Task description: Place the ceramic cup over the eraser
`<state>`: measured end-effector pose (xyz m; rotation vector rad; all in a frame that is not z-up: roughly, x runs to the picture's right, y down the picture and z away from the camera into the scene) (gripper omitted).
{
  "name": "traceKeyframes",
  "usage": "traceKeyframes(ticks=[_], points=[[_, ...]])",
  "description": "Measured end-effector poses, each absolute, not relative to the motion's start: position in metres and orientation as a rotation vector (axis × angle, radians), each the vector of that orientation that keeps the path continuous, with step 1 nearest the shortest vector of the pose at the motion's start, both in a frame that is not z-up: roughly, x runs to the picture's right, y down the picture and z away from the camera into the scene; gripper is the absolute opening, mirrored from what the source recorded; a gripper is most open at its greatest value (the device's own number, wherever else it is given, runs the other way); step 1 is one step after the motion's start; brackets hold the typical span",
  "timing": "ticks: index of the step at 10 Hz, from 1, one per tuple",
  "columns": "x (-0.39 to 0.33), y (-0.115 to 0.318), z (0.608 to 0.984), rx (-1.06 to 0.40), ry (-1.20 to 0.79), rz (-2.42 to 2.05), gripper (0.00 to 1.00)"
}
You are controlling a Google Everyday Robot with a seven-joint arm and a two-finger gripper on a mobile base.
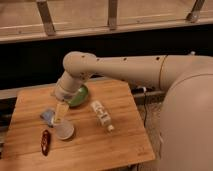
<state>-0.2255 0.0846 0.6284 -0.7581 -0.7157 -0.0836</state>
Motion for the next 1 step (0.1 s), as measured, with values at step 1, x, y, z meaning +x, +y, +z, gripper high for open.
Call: traceKeyframes(ticks=[1], points=[[-0.2256, 0.0847, 0.6284, -0.758, -0.716, -0.084, 0.80]])
